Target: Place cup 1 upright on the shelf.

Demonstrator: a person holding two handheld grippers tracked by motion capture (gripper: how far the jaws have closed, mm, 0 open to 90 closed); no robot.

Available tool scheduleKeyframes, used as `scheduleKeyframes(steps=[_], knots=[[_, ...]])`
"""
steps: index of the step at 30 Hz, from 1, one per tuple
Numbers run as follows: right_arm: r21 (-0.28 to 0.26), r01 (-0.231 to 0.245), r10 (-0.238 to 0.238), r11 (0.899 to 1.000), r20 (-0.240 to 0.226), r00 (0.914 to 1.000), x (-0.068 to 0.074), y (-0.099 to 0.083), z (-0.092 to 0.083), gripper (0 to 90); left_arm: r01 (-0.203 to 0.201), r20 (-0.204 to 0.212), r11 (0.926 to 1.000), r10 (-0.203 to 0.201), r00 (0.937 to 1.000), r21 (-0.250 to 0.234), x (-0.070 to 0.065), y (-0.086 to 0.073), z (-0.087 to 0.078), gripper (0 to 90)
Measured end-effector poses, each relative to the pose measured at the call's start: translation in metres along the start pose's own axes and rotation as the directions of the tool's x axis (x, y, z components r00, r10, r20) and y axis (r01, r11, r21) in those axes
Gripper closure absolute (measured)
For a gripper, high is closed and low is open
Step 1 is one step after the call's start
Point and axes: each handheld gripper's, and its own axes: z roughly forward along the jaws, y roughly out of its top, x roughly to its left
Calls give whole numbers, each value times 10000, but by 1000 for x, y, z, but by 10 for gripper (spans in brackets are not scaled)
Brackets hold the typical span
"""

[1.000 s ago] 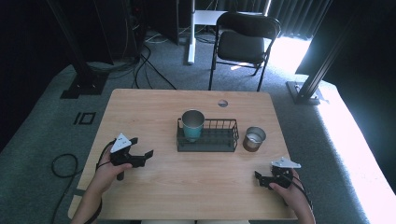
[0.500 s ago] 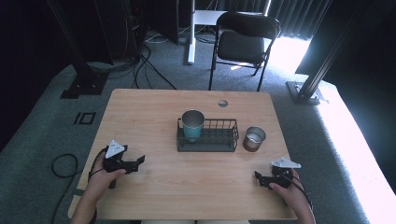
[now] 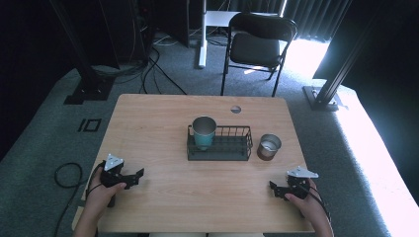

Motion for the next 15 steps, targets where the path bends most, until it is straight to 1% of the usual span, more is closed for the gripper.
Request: scheduleKeyframes(steps=[1, 2, 3, 4, 5, 6, 7, 8, 10, 11, 13, 15], knots=[[-1, 0, 0, 10000, 0, 10000, 0, 0, 0, 113, 92, -94, 10000, -92, 9999, 29, 1, -1, 0, 82], [-2, 6, -6, 10000, 2, 10000, 0, 0, 0, 112, 281, -130, 9996, -281, 9995, 68, 3, -2, -1, 82], [-1, 1, -1, 10000, 0, 10000, 0, 0, 0, 113, 281, -130, 9996, -281, 9995, 68, 3, -2, -1, 82], [6, 2, -2, 10000, 0, 10000, 0, 0, 0, 113, 374, -369, 9992, -368, 9986, 149, 5, -3, -1, 83], [4, 2, -2, 10000, 0, 10000, 0, 0, 0, 113, 400, -449, 9990, -390, 9982, 212, 6, -4, -1, 83], [2, -1, 1, 10000, -1, 10000, 0, 0, 0, 113, 529, -528, 9982, -515, 9973, 271, 7, -4, -2, 82], [-4, -1, 1, 10000, -2, 10000, 0, 0, 0, 113, 574, -615, 9978, -553, 9966, 328, 8, -5, -2, 83], [-8, 5, -5, 10000, -1, 10000, 0, 0, 0, 112, 597, -643, 9977, -575, 9963, 329, 9, -5, -1, 83], [-3, -2, 2, 10000, 0, 10000, 0, 0, 0, 113, 824, -550, 9961, -806, 9952, 313, 10, -7, -1, 82], [-7, 3, -3, 10000, -1, 10000, 0, 0, 0, 112, 851, -568, 9958, -831, 9949, 351, 11, -7, -1, 83], [-6, -1, 1, 10000, -1, 10000, 0, 0, 0, 112, 886, -725, 9953, -856, 9937, 387, 11, -8, 1, 83], [-6, -2, 2, 10000, -3, 10000, 0, 0, 0, 113, 991, -838, 9933, -940, 9920, 594, 12, -9, 2, 82]])
